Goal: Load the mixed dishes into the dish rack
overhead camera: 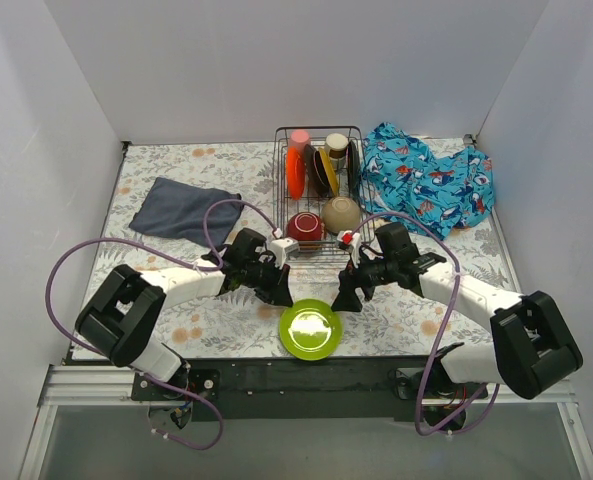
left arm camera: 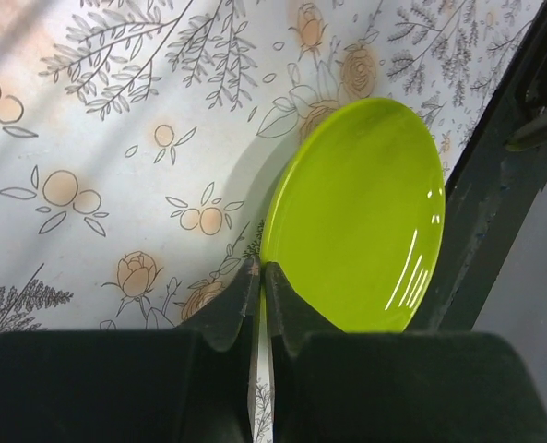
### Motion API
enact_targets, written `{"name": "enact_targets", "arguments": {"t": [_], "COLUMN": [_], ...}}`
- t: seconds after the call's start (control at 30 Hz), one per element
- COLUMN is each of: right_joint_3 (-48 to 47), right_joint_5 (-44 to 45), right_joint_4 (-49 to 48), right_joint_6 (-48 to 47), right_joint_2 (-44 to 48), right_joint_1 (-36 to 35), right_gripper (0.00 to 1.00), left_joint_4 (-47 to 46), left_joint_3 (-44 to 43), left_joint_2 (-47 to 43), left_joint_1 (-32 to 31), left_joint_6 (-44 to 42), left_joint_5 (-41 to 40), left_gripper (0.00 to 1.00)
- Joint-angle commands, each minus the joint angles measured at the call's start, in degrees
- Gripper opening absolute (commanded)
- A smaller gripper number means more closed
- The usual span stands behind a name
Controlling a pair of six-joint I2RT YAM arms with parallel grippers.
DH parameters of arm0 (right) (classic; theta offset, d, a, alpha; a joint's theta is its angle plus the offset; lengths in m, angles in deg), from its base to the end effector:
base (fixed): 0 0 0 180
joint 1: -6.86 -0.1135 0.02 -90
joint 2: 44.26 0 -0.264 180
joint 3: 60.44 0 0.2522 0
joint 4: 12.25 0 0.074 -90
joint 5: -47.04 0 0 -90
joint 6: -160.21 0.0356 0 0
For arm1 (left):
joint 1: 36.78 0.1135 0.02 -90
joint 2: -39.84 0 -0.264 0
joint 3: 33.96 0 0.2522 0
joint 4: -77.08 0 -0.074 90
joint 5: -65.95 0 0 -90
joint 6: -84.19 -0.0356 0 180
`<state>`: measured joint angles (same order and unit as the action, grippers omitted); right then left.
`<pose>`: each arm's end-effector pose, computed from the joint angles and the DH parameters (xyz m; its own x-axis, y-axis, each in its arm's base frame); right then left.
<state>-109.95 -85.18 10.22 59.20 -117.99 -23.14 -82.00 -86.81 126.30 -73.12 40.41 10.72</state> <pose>0.2001 0.1432 0.1904 -0.4716 -0.4356 -0.7667 -0.8757 0.3338 0.3490 0.2084 -0.1785 0.1533 -0.9978 -0.0022 -0.0662 0.0476 0.6706 -0.7403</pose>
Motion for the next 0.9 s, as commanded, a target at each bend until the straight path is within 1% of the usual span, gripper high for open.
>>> {"name": "enact_targets", "arguments": {"t": [0.0, 0.17, 0.33, 0.37, 0.63, 0.73, 0.77, 0.83, 0.87], "right_joint_3": [0.59, 0.50, 0.68, 0.59, -1.34, -2.66, -3.10, -3.28, -3.36], "right_joint_5": [-2.87, -3.66, -4.19, -4.45, -7.35, -8.41, -8.50, -8.76, -8.76], "right_joint_4": [-3.52, -5.63, -8.18, -9.66, -10.82, -12.31, -13.10, -13.80, -14.33], "right_joint_6": [-0.07, 0.55, 2.74, 2.74, 1.78, 2.04, 2.21, 3.18, 3.44], "right_joint_2": [-1.06, -1.85, -3.96, -4.83, -11.95, -13.45, -13.80, -14.42, -14.59], "right_joint_1": [0.20, 0.20, 0.20, 0.20, -1.11, -1.55, -1.64, -1.64, -1.64], "right_gripper": [0.81, 0.82, 0.84, 0.85, 0.84, 0.75, 0.67, 0.59, 0.51], "left_joint_4": [2.51, 3.03, 3.83, 4.00, 4.36, 4.36, 4.18, 4.18, 4.01], "left_joint_3": [-3.10, -3.62, -5.99, -6.26, -6.96, -6.61, -6.44, -6.35, -6.26], "left_joint_2": [-3.40, -5.07, -6.65, -6.82, -8.05, -8.41, -8.50, -8.58, -8.67], "left_joint_1": [-0.05, -0.05, -0.05, -0.05, -0.05, -0.05, -0.05, -0.05, -0.05], "left_joint_6": [-3.76, -4.20, -4.47, -4.73, -5.44, -5.70, -5.70, -5.96, -6.14], "left_joint_5": [3.20, 3.99, 5.14, 5.14, 4.79, 4.70, 4.61, 4.26, 4.00], "left_gripper": [0.00, 0.00, 0.00, 0.00, 0.00, 0.00, 0.00, 0.00, 0.00]}}
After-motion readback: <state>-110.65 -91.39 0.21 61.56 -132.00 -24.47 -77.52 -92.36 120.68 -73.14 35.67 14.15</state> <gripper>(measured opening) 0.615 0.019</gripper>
